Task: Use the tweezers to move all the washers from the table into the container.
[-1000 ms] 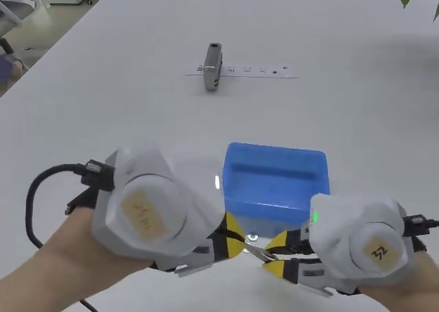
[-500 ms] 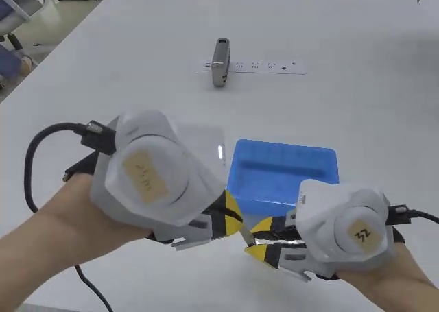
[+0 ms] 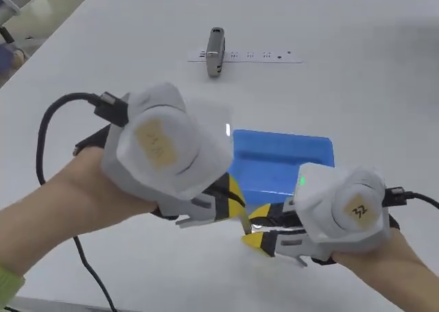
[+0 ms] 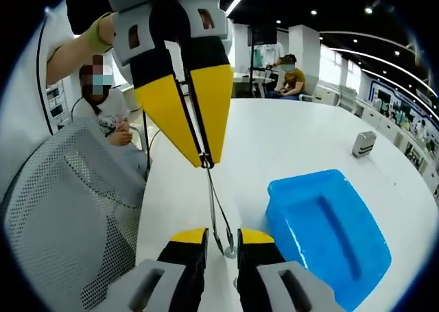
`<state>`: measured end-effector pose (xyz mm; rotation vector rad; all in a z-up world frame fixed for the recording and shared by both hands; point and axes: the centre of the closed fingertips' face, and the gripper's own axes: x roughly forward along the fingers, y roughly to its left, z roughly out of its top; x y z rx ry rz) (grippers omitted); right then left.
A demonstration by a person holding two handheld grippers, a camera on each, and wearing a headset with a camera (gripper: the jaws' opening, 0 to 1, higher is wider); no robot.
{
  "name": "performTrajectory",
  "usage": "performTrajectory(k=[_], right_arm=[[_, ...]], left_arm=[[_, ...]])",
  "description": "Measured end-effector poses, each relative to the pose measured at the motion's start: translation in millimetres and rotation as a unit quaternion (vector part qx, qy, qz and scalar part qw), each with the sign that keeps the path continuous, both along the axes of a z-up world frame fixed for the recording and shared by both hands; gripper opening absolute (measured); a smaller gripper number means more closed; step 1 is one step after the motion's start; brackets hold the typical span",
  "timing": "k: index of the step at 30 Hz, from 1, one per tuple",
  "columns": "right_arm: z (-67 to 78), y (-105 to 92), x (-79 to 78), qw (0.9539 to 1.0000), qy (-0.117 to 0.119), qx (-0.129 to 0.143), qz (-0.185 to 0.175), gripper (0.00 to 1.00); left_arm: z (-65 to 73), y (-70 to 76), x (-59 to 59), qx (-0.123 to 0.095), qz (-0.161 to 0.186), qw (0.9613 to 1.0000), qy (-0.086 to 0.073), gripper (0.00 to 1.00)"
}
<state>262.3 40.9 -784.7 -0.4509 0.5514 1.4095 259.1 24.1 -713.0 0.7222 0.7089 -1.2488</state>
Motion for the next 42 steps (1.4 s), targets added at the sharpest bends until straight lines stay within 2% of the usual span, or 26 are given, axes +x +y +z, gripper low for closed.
performTrajectory(k=[4, 6, 9, 10, 12, 14, 16, 17, 19, 20, 21, 23, 25, 27, 28, 29, 31, 32, 34, 35, 36, 37, 39, 42], right_arm=[[16.1, 1.2, 1.0, 0.9998, 0.001, 0.014, 0.012, 0.12], [21.0, 2.9, 2.4, 0.9996, -0.011, 0.019, 0.02, 0.09], [15.7, 3.4, -0.3, 0.9995, 0.004, 0.008, 0.03, 0.06], [8.8, 0.6, -3.1, 0.999, 0.002, -0.013, 0.043, 0.04], [6.3, 0.8, -2.3, 0.9987, -0.015, -0.024, 0.043, 0.04], [7.3, 1.7, -1.7, 0.9989, -0.017, -0.024, 0.036, 0.03], [7.3, 1.8, -0.5, 0.9993, -0.014, -0.02, 0.027, 0.03], [6.2, 1.5, 0.4, 0.9995, -0.011, -0.018, 0.024, 0.03], [-1.6, -2.2, 0.6, 0.9992, -0.007, -0.034, 0.021, 0.03], [1.5, -1.7, 1.4, 0.9995, -0.013, -0.022, 0.019, 0.03], [2.7, -4.2, -0.5, 0.9998, 0.006, -0.019, 0.011, 0.03], [3.1, -5.2, 1.9, 0.9998, -0.001, -0.017, 0.007, 0.03], [3.4, -5.6, 1.8, 0.9999, 0.003, -0.011, 0.003, 0.02], [4.3, -6.3, 3.6, 0.9997, 0.017, 0.006, -0.019, 0.02], [5.0, -7.2, 5.1, 0.9991, 0.024, 0.014, -0.032, 0.02], [6.0, -7.5, 6.8, 0.9984, 0.03, 0.022, -0.043, 0.02], [10.8, -9.6, 9.8, 0.9955, 0.05, 0.044, -0.068, 0.02], [16.0, -10.7, 11.5, 0.9928, 0.063, 0.063, -0.08, 0.02], [22.6, -14.3, 14.9, 0.9893, 0.076, 0.079, -0.096, 0.02], [24.1, -16.8, 16.0, 0.9893, 0.075, 0.079, -0.097, 0.02], [27.5, -19.4, 16.3, 0.9887, 0.077, 0.08, -0.1, 0.02], [30.3, -20.5, 15.7, 0.9888, 0.076, 0.081, -0.1, 0.02], [37.0, -23.8, 16.5, 0.989, 0.067, 0.082, -0.104, 0.02], [48.3, -28.6, 19.0, 0.9883, 0.058, 0.087, -0.111, 0.02]], left_arm=[[-0.6, -2.7, 2.9, 0.004, -0.007, 0.9999, 0.007, 0.0], [-1.6, -4.7, 2.5, -0.001, -0.004, 0.9998, 0.018, 0.0], [-4.3, -6.3, 4.2, -0.006, 0.004, 0.9997, 0.024, 0.0], [-4.7, -6.0, 4.4, -0.006, 0.008, 0.9997, 0.024, 0.0], [-4.5, -6.3, 5.3, -0.013, 0.018, 0.9995, 0.023, 0.0], [-5.0, -4.7, 5.6, -0.016, 0.025, 0.9993, 0.023, 0.0], [-5.0, -1.8, 4.7, -0.033, 0.056, 0.9972, 0.037, 0.02], [-3.4, -0.1, 4.9, -0.05, 0.077, 0.9949, 0.043, 0.04], [0.5, 5.3, 4.8, -0.078, 0.107, 0.9902, 0.043, 0.12], [1.8, 8.3, 4.1, -0.088, 0.118, 0.9883, 0.041, 0.16], [3.6, 13.2, 2.3, -0.105, 0.136, 0.9843, 0.04, 0.18], [5.2, 20.0, -1.7, -0.128, 0.163, 0.9773, 0.044, 0.21], [8.8, 26.3, -1.8, -0.157, 0.195, 0.9674, 0.037, 0.29], [14.1, 35.4, -4.3, -0.204, 0.247, 0.9466, 0.039, 0.37], [16.6, 40.6, -5.3, -0.223, 0.266, 0.9373, 0.031, 0.39], [16.9, 42.2, -6.3, -0.226, 0.271, 0.9352, 0.029, 0.42], [16.6, 50.1, -12.5, -0.235, 0.286, 0.9287, 0.021, 0.46], [15.7, 55.2, -15.1, -0.235, 0.298, 0.9251, 0.013, 0.49], [14.6, 60.7, -19.8, -0.237, 0.31, 0.9205, 0.008, 0.54], [14.6, 62.4, -21.3, -0.24, 0.316, 0.918, 0.006, 0.57], [15.2, 63.9, -23.0, -0.249, 0.323, 0.9131, 0.007, 0.59], [15.4, 64.3, -24.3, -0.255, 0.327, 0.91, 0.01, 0.61], [15.9, 66.1, -25.1, -0.264, 0.337, 0.9036, 0.008, 0.62], [18.3, 66.9, -24.5, -0.275, 0.347, 0.8968, 0.001, 0.63]])
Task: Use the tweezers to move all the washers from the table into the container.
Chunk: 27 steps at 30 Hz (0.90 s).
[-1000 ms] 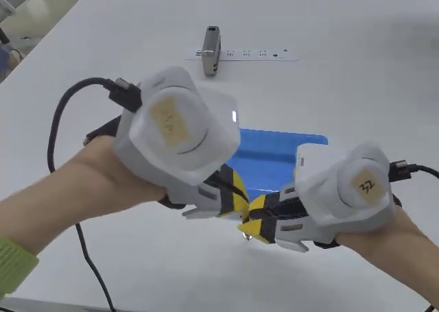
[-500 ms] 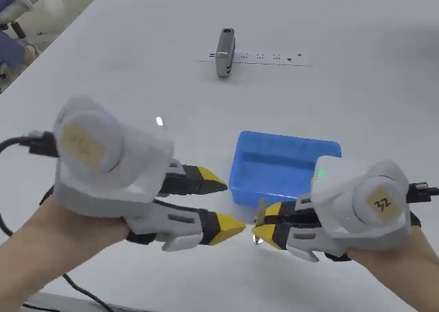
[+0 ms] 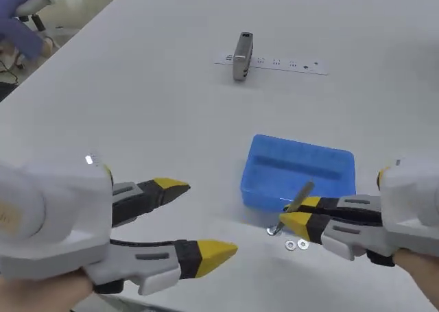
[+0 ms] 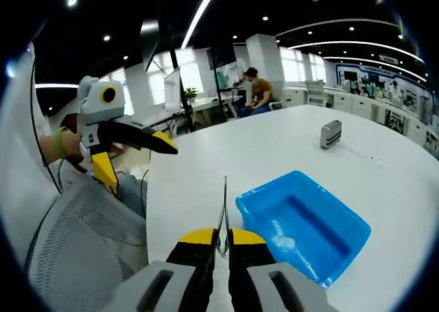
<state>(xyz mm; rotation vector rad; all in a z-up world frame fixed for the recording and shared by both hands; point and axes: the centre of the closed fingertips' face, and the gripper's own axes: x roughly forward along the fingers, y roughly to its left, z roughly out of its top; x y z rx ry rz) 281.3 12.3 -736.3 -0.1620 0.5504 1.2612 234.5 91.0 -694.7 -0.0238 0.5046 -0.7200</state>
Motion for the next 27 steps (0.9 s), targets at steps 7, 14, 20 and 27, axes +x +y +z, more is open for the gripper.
performTrajectory(k=[7, 14, 20, 27], right_arm=[[29.1, -13.5, 17.2, 0.9988, -0.041, 0.002, -0.027, 0.02], [30.5, -32.9, 51.8, 0.9948, -0.054, -0.01, -0.086, 0.02], [-4.1, -50.0, 72.8, 0.9863, -0.094, -0.099, -0.093, 0.03], [-26.8, -53.3, 84.1, 0.9852, -0.083, -0.113, -0.099, 0.03]], left_arm=[[15.3, 6.0, 7.0, -0.005, 0.038, 0.9978, -0.054, 0.67], [27.1, 7.8, 13.2, -0.005, 0.067, 0.9943, -0.083, 0.79], [27.1, 10.6, 14.4, -0.006, 0.082, 0.993, -0.085, 0.89], [31.2, 18.2, 15.0, -0.001, 0.093, 0.9914, -0.092, 0.97]])
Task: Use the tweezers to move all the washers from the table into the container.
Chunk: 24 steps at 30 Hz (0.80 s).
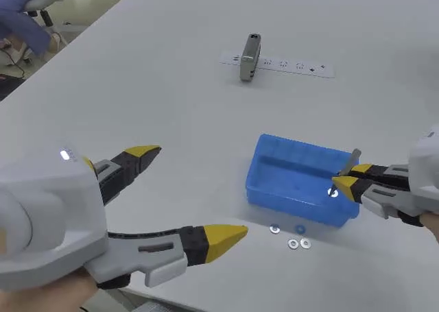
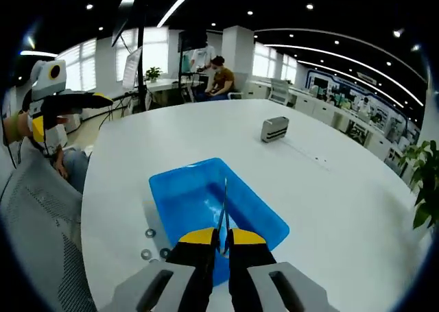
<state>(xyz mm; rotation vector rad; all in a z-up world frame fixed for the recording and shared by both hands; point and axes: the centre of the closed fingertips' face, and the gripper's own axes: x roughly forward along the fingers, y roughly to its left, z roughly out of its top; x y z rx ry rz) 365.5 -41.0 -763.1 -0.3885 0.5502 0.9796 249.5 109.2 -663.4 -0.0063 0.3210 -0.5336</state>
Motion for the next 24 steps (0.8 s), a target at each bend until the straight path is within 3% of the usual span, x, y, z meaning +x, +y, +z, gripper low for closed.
performTrajectory(k=[8, 15, 24], right_arm=[[-6.3, 1.8, 6.3, 0.9998, 0.013, 0.012, -0.003, 0.03], [-10.9, 0.1, 5.1, 0.9999, 0.014, 0.006, -0.006, 0.03], [-2.4, -3.2, 1.8, 0.9989, 0.018, 0.037, -0.022, 0.04]], left_arm=[[7.0, 5.8, 2.1, -0.027, 0.02, 0.9994, -0.009, 0.99], [5.3, 9.9, 0.5, -0.025, 0.024, 0.9994, -0.008, 0.99], [1.6, 13.7, -0.1, -0.021, 0.025, 0.9995, -0.002, 0.99]])
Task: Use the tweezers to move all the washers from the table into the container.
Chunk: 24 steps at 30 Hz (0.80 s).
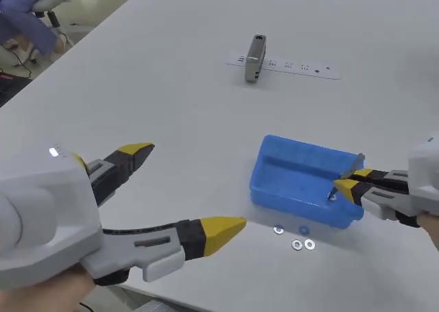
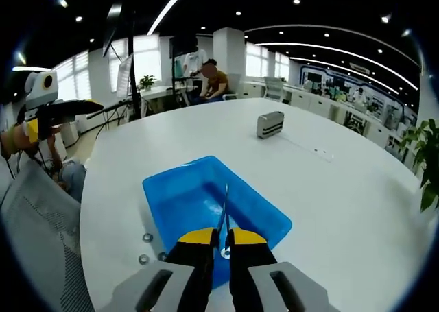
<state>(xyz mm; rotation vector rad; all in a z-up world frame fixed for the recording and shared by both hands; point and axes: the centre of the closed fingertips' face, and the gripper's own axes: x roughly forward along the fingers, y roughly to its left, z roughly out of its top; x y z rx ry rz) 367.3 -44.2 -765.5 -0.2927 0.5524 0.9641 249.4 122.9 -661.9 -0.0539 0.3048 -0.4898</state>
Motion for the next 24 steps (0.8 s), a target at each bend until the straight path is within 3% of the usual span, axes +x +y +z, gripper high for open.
performTrajectory(k=[7, 11, 15, 17, 20, 21, 23, 24], right_arm=[[16.0, -2.0, -8.9, 0.9999, -0.008, 0.015, 0.003, 0.02], [24.3, -1.6, -19.4, 0.9988, -0.032, -0.016, 0.033, 0.01], [36.3, 1.6, -28.8, 0.9983, -0.03, -0.014, 0.047, 0.01], [44.8, 4.5, -40.3, 0.9965, -0.015, -0.016, 0.08, 0.01], [45.2, 5.1, -58.8, 0.991, 0.026, -0.032, 0.127, 0.01], [40.2, 3.4, -69.3, 0.9853, 0.05, -0.053, 0.154, 0.01], [33.3, 1.5, -75.9, 0.9783, 0.054, -0.087, 0.18, 0.01], [24.7, -0.9, -84.9, 0.9686, 0.069, -0.118, 0.208, 0.01]], left_arm=[[-1.7, -1.3, -0.6, 0.002, -0.004, 1.0, 0.002, 0.97], [-3.1, -2.4, -1.3, 0.003, -0.006, 1.0, 0.004, 0.96], [-4.2, -4.7, -1.9, 0.003, -0.011, 0.9999, 0.006, 0.95], [-4.4, -5.8, -2.4, 0.006, -0.014, 0.9999, 0.006, 0.95], [-5.1, -7.7, -4.0, 0.007, -0.019, 0.9998, 0.007, 0.93], [-6.1, -8.8, -4.8, 0.006, -0.021, 0.9997, 0.009, 0.92], [-7.6, -11.0, -5.9, 0.006, -0.023, 0.9997, 0.011, 0.92], [-9.2, -12.0, -6.8, 0.005, -0.025, 0.9996, 0.013, 0.91]])
